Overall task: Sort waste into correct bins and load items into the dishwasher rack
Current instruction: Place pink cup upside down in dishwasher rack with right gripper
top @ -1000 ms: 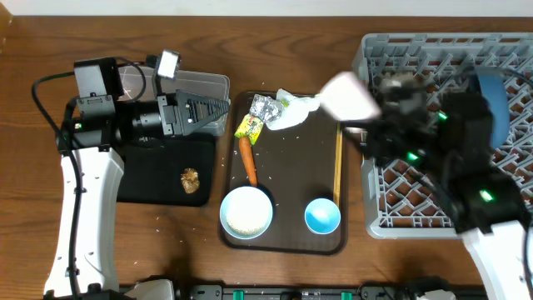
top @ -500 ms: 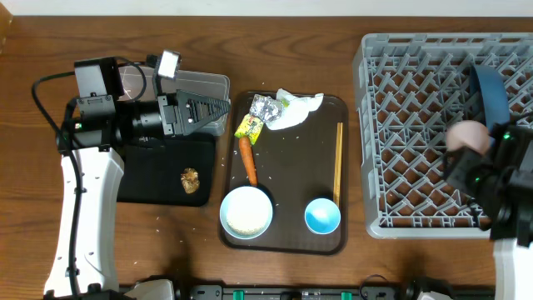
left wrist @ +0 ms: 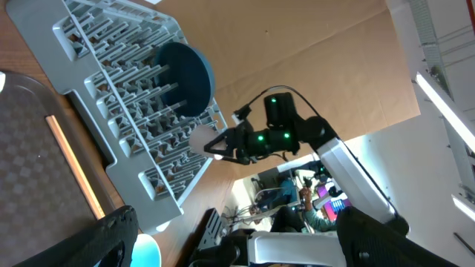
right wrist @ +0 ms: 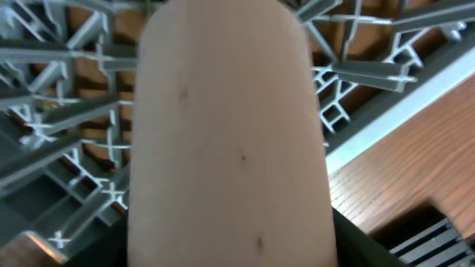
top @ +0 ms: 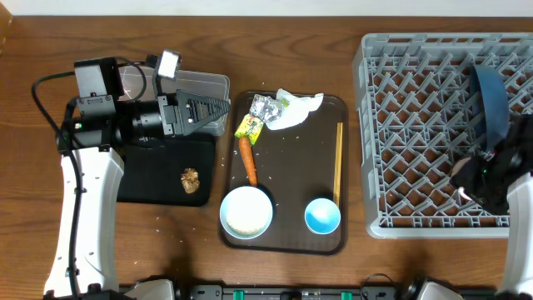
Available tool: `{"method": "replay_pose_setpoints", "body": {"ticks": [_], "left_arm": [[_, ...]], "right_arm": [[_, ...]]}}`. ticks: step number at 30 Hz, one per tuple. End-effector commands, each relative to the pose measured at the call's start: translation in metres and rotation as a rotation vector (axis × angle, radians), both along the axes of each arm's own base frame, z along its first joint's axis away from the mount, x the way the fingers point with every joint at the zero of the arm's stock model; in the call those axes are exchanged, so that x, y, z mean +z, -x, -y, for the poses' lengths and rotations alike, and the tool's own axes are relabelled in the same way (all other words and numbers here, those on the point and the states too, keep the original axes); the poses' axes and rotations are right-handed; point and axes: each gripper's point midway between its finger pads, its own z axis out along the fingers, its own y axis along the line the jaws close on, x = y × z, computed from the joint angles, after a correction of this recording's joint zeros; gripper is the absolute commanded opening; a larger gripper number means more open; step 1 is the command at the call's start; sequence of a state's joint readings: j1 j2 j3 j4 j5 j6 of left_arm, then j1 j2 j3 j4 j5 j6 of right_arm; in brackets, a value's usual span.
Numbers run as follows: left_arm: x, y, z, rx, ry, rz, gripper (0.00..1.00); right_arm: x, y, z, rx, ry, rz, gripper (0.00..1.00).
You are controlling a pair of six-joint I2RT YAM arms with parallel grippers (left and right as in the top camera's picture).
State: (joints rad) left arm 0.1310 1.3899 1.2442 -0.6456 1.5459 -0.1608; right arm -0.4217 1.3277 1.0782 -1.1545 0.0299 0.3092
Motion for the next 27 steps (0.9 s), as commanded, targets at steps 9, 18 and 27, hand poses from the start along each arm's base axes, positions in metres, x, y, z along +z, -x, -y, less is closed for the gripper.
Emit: {"method": "replay_pose_setpoints", "body": {"ticks": [9,18,27], "left_arm": [[-0.004,0.004,0.018,-0.025,-0.065,0.057,0.84],[-0.108,0.008,0.056,0.050,-0.715,0.046,0.77],[-0.185,0.060,0.109,-0.156,-1.216,0.201,0.77]], "right_arm": [[0.041,-0.039,-0.017,0.044,-0.115,0.240,0.99],[0.130,-0.068,-0.047,0.226,-0.100,0.588,0.99],[0.132,-0.077,-0.052,0.192,-0.156,0.620,0.98]]}}
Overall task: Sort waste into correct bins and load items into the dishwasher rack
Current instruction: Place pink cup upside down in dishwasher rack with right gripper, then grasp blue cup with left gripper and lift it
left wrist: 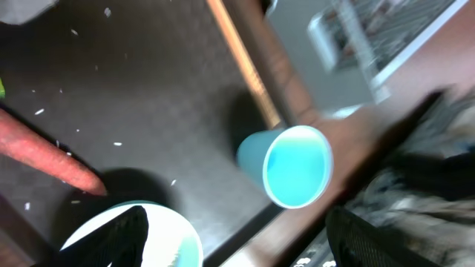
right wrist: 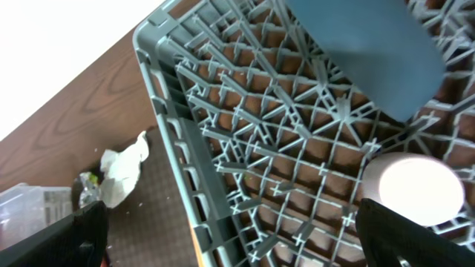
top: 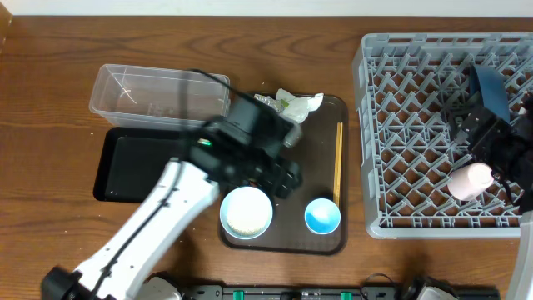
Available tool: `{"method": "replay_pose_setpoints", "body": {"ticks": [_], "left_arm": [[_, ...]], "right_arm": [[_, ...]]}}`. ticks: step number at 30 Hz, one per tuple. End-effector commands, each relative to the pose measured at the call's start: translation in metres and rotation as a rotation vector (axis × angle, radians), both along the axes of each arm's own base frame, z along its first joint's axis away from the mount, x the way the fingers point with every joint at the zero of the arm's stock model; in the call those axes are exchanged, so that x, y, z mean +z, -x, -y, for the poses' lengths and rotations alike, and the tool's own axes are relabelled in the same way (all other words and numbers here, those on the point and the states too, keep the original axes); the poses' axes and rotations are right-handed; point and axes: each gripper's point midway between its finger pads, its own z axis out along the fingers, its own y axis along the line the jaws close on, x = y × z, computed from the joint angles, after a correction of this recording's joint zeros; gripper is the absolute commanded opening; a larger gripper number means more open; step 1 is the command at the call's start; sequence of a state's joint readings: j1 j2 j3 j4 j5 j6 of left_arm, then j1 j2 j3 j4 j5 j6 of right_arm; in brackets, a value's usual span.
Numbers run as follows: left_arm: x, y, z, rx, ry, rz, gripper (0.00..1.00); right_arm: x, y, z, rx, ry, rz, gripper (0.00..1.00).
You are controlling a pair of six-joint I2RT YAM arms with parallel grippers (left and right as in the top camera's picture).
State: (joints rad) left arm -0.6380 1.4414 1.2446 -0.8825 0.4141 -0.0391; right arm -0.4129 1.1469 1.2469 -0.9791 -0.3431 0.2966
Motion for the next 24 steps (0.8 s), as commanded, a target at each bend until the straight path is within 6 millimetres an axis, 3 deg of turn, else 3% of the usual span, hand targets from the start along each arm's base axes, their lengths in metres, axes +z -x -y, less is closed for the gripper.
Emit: {"method": "replay_pose_setpoints", "body": {"ticks": [1,4,9,13,15,17,21,24], "left_arm": [[-0.034,-0.009,0.002,-0.044,-0.236,0.116,0.77],[-0.062,-0.003,0.020,-0.101,-0.285,0.096,0.77],[-0.099,0.010,0.043,-0.171,-0.291,0.014,0.62],[-0.113,0.013,0.045,-0.183,-0.305,-0.019,0.51],[-0.113,0.013,0.045,-0.183,-0.306,-0.018,0.40],[-0.110,0.010,0.046,-0.177,-0.300,-0.009,0.06],[-0.079,-0.005,0.045,-0.130,-0.250,0.035,0.06],[-0.031,-0.033,0.033,-0.025,-0.169,0.105,0.06]], "right_arm": [[0.000,-0.006,-0.014,0.036,-0.059,0.001,0.97],[-0.004,-0.004,-0.015,0.040,-0.073,-0.019,0.97],[-0.007,-0.002,-0.016,0.042,-0.077,-0.037,0.96],[-0.007,-0.002,-0.016,0.042,-0.078,-0.037,0.95],[-0.007,-0.002,-0.016,0.042,-0.078,-0.036,0.95],[-0.008,-0.002,-0.017,0.043,-0.078,-0.037,0.92],[-0.007,-0.003,-0.033,0.151,-0.041,-0.027,0.89],[-0.011,-0.003,-0.056,0.287,0.009,-0.029,0.88]]}}
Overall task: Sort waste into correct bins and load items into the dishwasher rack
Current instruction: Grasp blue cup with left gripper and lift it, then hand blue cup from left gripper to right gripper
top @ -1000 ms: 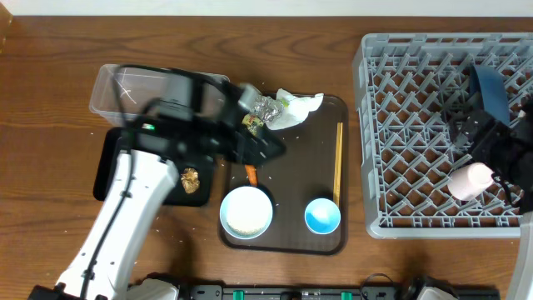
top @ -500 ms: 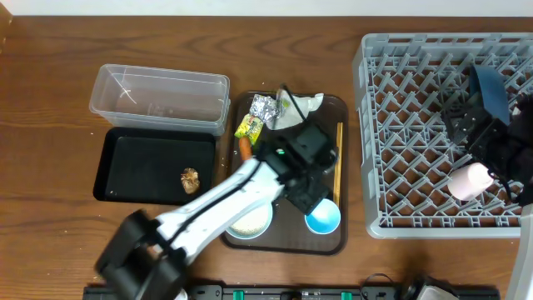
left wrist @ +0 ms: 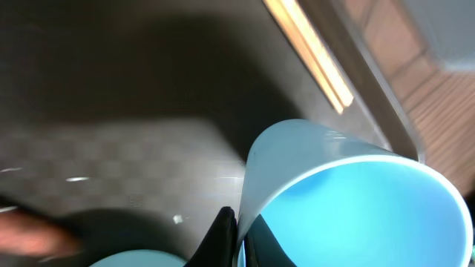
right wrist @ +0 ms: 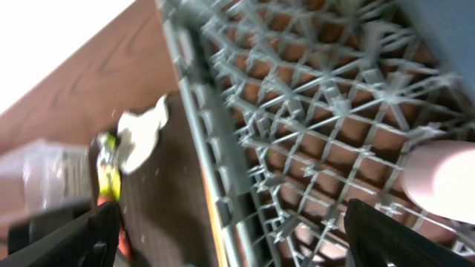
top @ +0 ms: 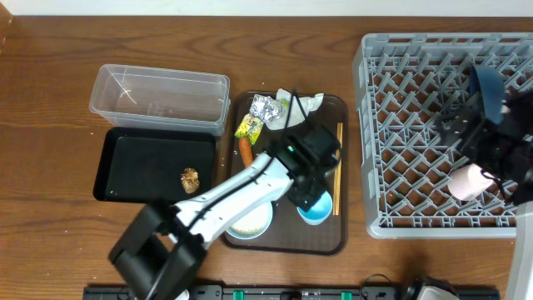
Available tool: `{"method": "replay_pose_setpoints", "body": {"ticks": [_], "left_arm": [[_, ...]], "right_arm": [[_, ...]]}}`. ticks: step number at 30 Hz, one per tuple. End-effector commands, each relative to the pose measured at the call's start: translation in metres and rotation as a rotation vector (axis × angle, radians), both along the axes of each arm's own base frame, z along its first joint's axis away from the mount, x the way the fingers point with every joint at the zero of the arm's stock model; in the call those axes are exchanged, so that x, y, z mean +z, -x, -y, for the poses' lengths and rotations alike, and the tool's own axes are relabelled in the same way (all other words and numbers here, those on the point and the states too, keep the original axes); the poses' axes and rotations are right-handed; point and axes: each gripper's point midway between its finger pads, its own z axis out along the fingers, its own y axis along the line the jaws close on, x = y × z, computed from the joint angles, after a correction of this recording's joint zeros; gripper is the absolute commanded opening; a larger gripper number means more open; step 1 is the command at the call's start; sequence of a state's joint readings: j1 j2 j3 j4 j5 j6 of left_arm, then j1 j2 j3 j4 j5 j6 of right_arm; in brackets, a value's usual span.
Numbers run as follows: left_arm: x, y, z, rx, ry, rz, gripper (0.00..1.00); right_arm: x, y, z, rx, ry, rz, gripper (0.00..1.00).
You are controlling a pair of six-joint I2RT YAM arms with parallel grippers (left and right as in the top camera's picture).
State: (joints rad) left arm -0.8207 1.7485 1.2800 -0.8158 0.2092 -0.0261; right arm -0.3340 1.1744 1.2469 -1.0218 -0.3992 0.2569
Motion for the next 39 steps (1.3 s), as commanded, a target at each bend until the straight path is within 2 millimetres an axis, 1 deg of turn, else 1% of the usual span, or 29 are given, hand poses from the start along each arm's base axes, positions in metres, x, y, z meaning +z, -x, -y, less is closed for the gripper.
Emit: {"method": "replay_pose_setpoints", "body": {"ticks": [1,4,7,8,10,12,14,16,17,19,22,24,28,30,35,39], "left_arm": [[0.080,-0.048,-0.013,0.136,0.157,0.158,0.06],[0.117,-0.073,-0.039,0.236,0.303,0.164,0.06],[0.144,-0.082,-0.062,0.308,0.517,0.047,0.06],[0.155,-0.083,-0.070,0.326,0.618,-0.018,0.06],[0.171,-0.084,-0.080,0.343,0.762,-0.103,0.06],[0.192,-0.085,-0.092,0.335,0.923,-0.169,0.06],[0.214,-0.084,-0.103,0.307,1.064,-0.204,0.06],[0.227,-0.083,-0.110,0.283,1.144,-0.209,0.06],[0.232,-0.083,-0.113,0.276,1.171,-0.214,0.06],[0.239,-0.081,-0.115,0.259,1.211,-0.222,0.06],[0.250,-0.076,-0.113,0.213,1.266,-0.238,0.06],[0.251,-0.075,-0.111,0.200,1.270,-0.237,0.06],[0.252,-0.075,-0.111,0.198,1.270,-0.236,0.06],[0.252,-0.075,-0.111,0.198,1.270,-0.236,0.06],[0.252,-0.075,-0.111,0.199,1.270,-0.237,0.06],[0.252,-0.073,-0.107,0.189,1.269,-0.244,0.06]], "right_arm": [[-0.002,-0.001,-0.031,0.188,0.056,0.020,0.89],[-0.008,-0.005,-0.054,0.277,0.060,0.020,0.90],[-0.011,-0.010,-0.074,0.346,0.041,0.026,0.93],[-0.009,-0.012,-0.088,0.412,0.019,0.048,0.93],[-0.003,-0.011,-0.114,0.560,-0.027,0.108,0.93],[0.009,-0.006,-0.148,0.742,-0.103,0.197,0.95],[0.021,-0.001,-0.175,0.873,-0.178,0.272,0.96],[0.032,0.002,-0.196,0.963,-0.240,0.336,0.96],[0.037,0.004,-0.204,0.995,-0.261,0.360,0.96],[0.049,0.008,-0.222,1.082,-0.305,0.429,0.96],[0.060,0.014,-0.244,1.178,-0.327,0.507,0.96],[0.064,0.017,-0.259,1.224,-0.331,0.543,0.96],[0.075,0.030,-0.286,1.328,-0.325,0.631,0.98],[0.080,0.032,-0.295,1.351,-0.308,0.672,0.96],[0.083,0.025,-0.307,1.340,-0.230,0.729,0.98],[0.090,0.030,-0.319,1.374,-0.222,0.789,0.98]]}}
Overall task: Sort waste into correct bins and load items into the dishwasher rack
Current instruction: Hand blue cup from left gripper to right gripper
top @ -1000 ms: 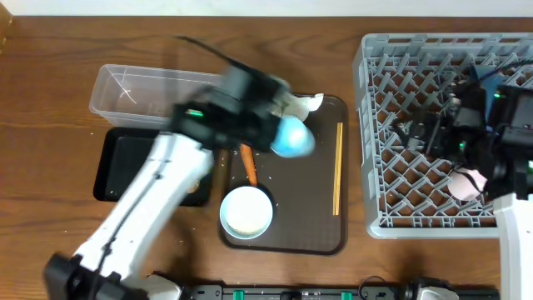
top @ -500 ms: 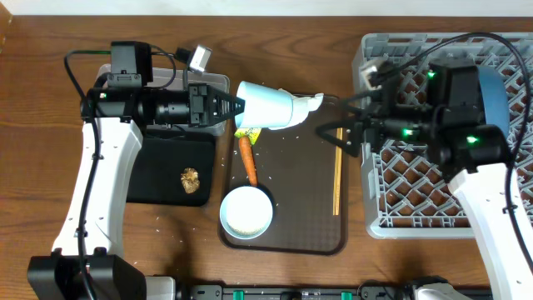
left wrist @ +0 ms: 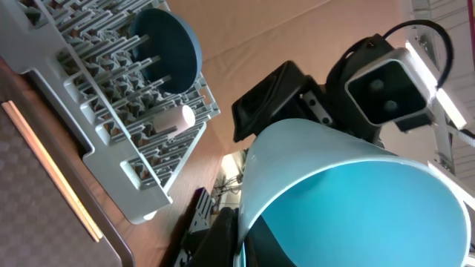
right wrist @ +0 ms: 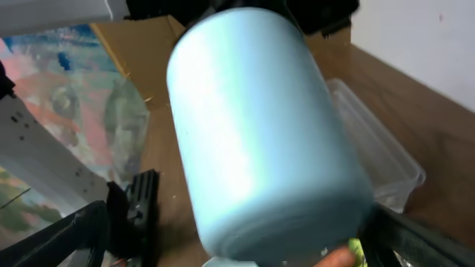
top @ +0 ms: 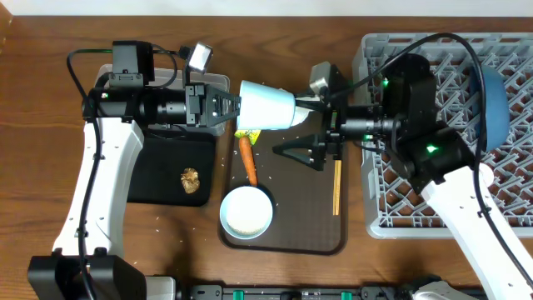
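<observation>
A light blue cup (top: 266,106) hangs on its side above the back of the brown tray (top: 283,233). My left gripper (top: 236,107) is shut on its rim, and one finger (left wrist: 228,231) pinches the rim in the left wrist view. My right gripper (top: 301,125) faces the cup's base, open. In the right wrist view the cup (right wrist: 260,148) fills the space between the spread fingers. The grey dishwasher rack (top: 416,208) holds a dark blue bowl (top: 491,92) and a pink cup (left wrist: 172,119).
On the tray lie a white bowl (top: 246,212), a carrot (top: 248,160), chopsticks (top: 336,187) and a yellow-green wrapper (top: 247,129). A black tray (top: 162,179) with a brown scrap (top: 191,180) sits to the left. A clear bin (top: 216,81) stands behind it.
The left gripper was on the blue cup standing at the tray's front right and now holds it sideways in the air. The right gripper was over the rack and is now over the tray, open at the cup.
First the left gripper was by the clear bin and the right held the pink cup in the rack. Then the pink cup lay in the rack, released, with the left gripper above the blue cup. The left then gripped the rim. Now the cup is raised between both grippers.
</observation>
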Available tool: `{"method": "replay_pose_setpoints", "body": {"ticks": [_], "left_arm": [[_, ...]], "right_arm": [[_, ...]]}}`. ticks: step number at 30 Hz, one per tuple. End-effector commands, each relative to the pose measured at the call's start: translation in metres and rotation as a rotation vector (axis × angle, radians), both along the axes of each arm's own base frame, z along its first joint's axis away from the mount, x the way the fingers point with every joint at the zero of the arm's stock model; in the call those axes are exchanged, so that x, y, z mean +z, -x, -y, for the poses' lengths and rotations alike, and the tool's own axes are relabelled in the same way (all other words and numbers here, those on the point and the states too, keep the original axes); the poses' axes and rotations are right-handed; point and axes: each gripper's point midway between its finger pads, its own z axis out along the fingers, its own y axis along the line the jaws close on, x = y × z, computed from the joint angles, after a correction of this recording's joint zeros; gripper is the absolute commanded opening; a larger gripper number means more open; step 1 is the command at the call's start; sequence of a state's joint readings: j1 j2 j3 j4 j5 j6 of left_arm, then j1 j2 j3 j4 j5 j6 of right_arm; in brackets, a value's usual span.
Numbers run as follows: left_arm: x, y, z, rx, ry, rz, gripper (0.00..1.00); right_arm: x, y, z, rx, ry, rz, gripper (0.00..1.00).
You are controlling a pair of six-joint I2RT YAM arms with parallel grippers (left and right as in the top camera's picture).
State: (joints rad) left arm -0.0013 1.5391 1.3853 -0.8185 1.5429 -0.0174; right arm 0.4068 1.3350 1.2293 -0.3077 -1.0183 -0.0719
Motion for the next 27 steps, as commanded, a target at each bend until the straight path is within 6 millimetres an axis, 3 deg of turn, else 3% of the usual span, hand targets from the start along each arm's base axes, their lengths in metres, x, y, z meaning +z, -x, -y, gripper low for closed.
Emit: {"method": "replay_pose_setpoints", "body": {"ticks": [1,3,7,9,11,13,15,18,22,27], "left_arm": [[0.007,0.007,0.005,-0.030,0.025,0.029,0.06],[0.007,0.008,0.007,-0.038,0.025,0.030,0.06],[0.007,0.008,0.008,-0.040,0.025,0.030,0.06],[0.007,0.008,0.007,-0.038,0.025,0.035,0.06],[0.008,0.006,0.007,-0.039,0.025,0.052,0.06],[0.009,0.005,0.007,-0.039,0.026,0.071,0.08],[0.009,0.003,0.007,-0.038,0.026,0.076,0.50],[0.010,0.002,0.007,-0.035,0.024,0.087,1.00],[0.011,-0.004,0.001,-0.015,0.025,0.083,0.98],[0.012,-0.014,-0.017,0.042,0.024,0.063,0.98]], "right_arm": [[0.000,0.004,-0.013,0.025,-0.002,0.037,0.97],[0.002,0.004,-0.015,0.031,-0.009,0.051,0.92],[0.001,0.003,-0.016,0.033,-0.008,0.049,0.71],[-0.002,0.004,-0.016,0.033,-0.001,0.035,0.66],[-0.004,0.005,-0.015,0.032,0.004,0.024,0.51],[-0.004,0.004,-0.014,0.028,0.006,0.019,0.44],[-0.004,0.004,-0.012,0.023,0.007,0.018,0.44],[-0.001,0.002,-0.007,0.004,0.008,0.021,0.44],[-0.008,-0.018,0.016,-0.152,0.054,-0.054,0.42],[-0.023,-0.037,0.083,-0.426,0.149,-0.160,0.38]]}}
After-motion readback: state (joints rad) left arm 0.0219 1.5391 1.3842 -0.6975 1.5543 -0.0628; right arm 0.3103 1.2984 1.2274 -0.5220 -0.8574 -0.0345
